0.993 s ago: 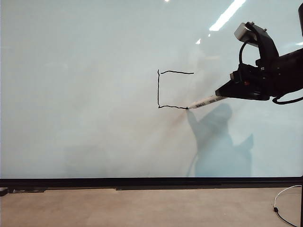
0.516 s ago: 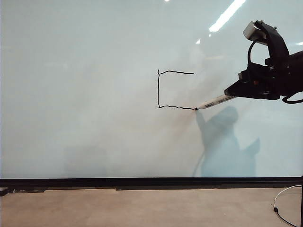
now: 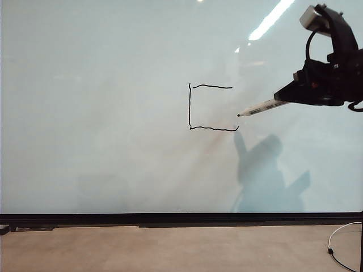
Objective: Pick up the pen on the shelf to the right of the whiteboard and draw a rectangle.
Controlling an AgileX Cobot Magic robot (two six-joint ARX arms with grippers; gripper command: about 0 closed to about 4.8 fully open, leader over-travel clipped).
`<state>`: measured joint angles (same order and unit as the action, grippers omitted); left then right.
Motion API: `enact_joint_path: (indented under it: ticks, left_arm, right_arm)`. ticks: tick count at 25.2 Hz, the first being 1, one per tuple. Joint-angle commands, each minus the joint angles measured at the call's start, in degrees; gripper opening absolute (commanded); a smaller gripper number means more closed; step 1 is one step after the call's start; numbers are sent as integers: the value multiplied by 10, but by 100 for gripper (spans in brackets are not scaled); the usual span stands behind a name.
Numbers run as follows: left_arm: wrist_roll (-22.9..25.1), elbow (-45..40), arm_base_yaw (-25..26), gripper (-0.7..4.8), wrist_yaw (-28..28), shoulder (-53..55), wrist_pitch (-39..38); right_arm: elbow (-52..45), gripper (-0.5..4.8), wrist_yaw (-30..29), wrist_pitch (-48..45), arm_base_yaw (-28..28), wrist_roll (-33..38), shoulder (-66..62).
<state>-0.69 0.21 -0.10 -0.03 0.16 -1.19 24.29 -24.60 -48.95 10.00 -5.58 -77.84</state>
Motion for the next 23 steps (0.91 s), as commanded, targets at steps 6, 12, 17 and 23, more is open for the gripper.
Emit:
enact_joint_path:
  ticks: [6, 12, 17, 23]
  left_arm:
    - [2, 2, 0, -4, 2, 0, 4]
    - [2, 2, 0, -4, 2, 0, 4]
    - [2, 2, 0, -4, 2, 0, 4]
    - [2, 2, 0, -4, 2, 0, 4]
  right_arm:
    - [41, -5, 36, 233, 23, -142, 75]
    - [101, -5, 86, 327, 59, -219, 74]
    - [145, -5, 132, 396, 73, -270, 73]
    - [166, -5, 146, 418, 73, -300, 73]
